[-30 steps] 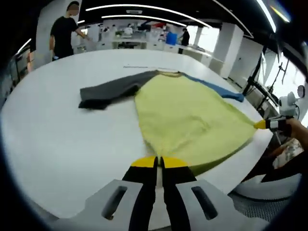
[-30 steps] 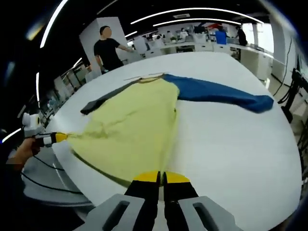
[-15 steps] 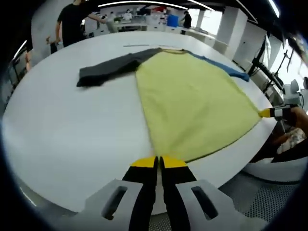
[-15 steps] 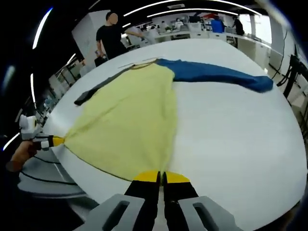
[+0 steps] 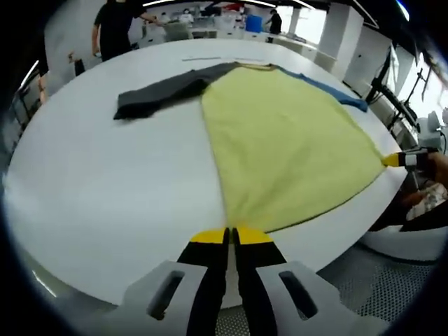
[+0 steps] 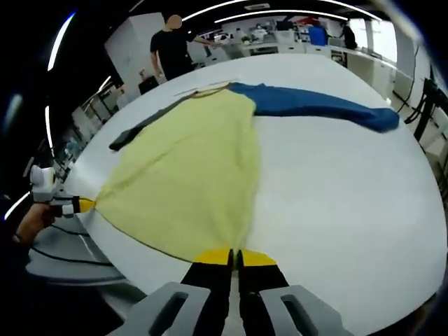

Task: Fold the garment on the visible template until the final outline fits inside the template.

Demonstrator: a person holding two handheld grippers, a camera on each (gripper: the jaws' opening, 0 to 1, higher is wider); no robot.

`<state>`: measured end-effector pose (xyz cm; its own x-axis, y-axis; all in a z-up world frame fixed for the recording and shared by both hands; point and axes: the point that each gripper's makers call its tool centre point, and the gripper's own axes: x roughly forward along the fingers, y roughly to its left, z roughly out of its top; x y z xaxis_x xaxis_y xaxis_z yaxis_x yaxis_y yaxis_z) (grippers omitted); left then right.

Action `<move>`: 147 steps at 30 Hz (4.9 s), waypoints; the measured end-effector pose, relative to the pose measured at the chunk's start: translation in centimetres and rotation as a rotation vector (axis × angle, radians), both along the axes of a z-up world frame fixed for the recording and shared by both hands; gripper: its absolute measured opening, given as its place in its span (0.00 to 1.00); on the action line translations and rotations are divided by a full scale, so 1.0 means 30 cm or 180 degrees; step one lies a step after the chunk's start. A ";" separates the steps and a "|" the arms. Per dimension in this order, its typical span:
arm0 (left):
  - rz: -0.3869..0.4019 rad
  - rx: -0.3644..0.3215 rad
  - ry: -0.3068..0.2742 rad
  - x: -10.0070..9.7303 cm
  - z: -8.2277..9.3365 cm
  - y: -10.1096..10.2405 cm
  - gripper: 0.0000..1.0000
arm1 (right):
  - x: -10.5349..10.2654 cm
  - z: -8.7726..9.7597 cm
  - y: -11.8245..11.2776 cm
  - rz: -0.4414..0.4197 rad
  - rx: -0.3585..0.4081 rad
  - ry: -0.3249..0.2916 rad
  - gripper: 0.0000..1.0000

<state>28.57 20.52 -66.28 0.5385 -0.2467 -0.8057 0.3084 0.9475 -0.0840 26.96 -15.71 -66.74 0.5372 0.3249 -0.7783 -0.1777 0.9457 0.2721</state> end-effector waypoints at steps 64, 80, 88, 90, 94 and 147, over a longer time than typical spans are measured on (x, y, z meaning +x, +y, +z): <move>-0.0595 -0.0530 -0.0913 0.167 0.187 -0.141 0.97 | 0.503 0.118 -0.714 -0.1074 -0.0381 -0.1062 0.31; -0.0581 -0.0437 -0.0789 0.145 0.155 -0.133 0.89 | 0.598 0.057 -0.760 -0.1363 -0.0227 -0.0901 0.15; -0.0552 -0.0409 -0.0779 0.147 0.156 -0.123 0.87 | 0.601 0.042 -0.786 -0.1431 -0.0299 -0.0834 0.00; -0.0553 -0.0402 -0.0777 0.146 0.156 -0.122 0.88 | 0.604 0.046 -0.793 -0.1447 -0.0269 -0.0828 0.00; -0.0553 -0.0362 -0.0754 0.137 0.152 -0.116 0.88 | 0.607 0.073 -0.813 -0.1452 -0.0274 -0.0800 0.00; -0.0710 -0.0489 -0.0986 0.150 0.214 -0.125 0.94 | 0.754 0.295 -0.535 -0.0668 -0.0243 -0.1046 0.00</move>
